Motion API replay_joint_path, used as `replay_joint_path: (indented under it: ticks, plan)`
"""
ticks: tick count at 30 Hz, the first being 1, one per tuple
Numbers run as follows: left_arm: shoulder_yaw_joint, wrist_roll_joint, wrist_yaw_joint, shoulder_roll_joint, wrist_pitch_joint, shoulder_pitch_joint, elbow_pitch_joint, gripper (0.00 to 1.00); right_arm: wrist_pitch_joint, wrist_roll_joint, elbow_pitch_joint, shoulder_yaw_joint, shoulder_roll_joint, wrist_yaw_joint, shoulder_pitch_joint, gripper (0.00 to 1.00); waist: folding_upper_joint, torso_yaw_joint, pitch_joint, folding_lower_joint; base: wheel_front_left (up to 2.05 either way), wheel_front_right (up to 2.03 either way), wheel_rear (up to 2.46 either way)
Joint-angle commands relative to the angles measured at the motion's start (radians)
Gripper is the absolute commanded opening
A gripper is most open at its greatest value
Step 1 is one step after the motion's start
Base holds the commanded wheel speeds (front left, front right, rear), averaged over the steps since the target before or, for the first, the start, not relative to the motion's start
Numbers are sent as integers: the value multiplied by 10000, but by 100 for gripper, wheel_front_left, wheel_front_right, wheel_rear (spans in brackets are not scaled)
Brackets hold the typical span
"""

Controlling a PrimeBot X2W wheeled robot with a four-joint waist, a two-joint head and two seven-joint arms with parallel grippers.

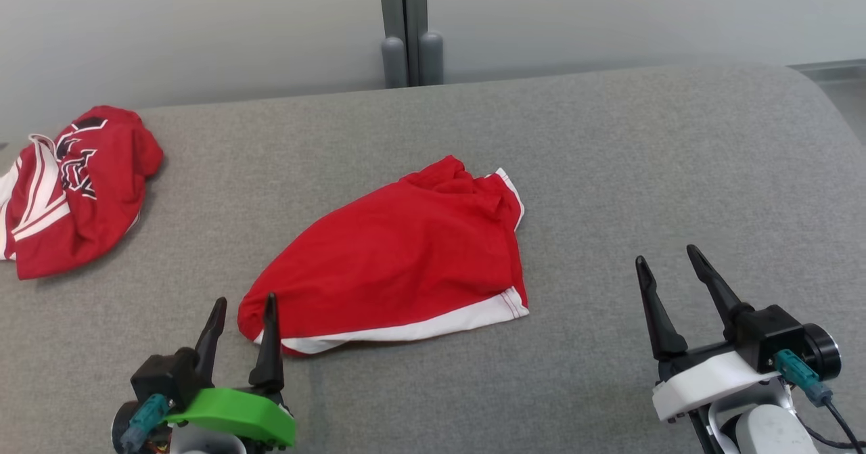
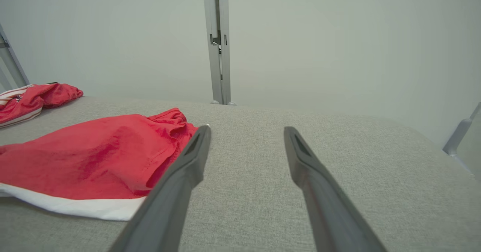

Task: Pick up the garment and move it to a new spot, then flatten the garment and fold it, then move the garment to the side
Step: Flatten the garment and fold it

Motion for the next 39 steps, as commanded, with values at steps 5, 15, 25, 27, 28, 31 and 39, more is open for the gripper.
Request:
replay_joint_path:
  ticks: [5, 15, 25, 27, 28, 31, 39]
  plan:
    - [345, 411, -107, -214, -6, 486, -157, 100, -49, -116, 12, -19, -36, -10, 264, 100, 0, -110, -397, 0, 0, 0, 0]
    - [542, 756, -148, -400, -7, 727, -249, 100, -49, 70, 139, 38, -36, -10, 447, 100, 0, -191, -470, 0, 0, 0, 0]
    - [458, 827, -154, -448, -7, 566, -287, 100, -49, 44, 266, 90, -36, -10, 310, 100, 0, -95, -382, 0, 0, 0, 0]
    - [460, 835, -155, -451, -8, 503, -306, 100, -49, -5, 396, 234, -33, -10, 203, 100, 0, -25, -342, 0, 0, 0, 0]
    - [461, 838, -155, -453, -8, 449, -330, 100, -51, -88, 457, 313, -36, -10, 57, 100, 0, 33, -288, 0, 0, 0, 0]
    - [395, 837, -154, -458, -8, 311, -408, 100, -49, -361, 855, 600, -33, -10, -257, 100, 0, 232, -146, 0, 0, 0, 0]
    - [309, 810, -141, -467, -8, 23, -574, 100, -37, -957, 3888, 1698, -36, -10, -1849, 100, 0, 1077, 335, 0, 0, 0, 0]
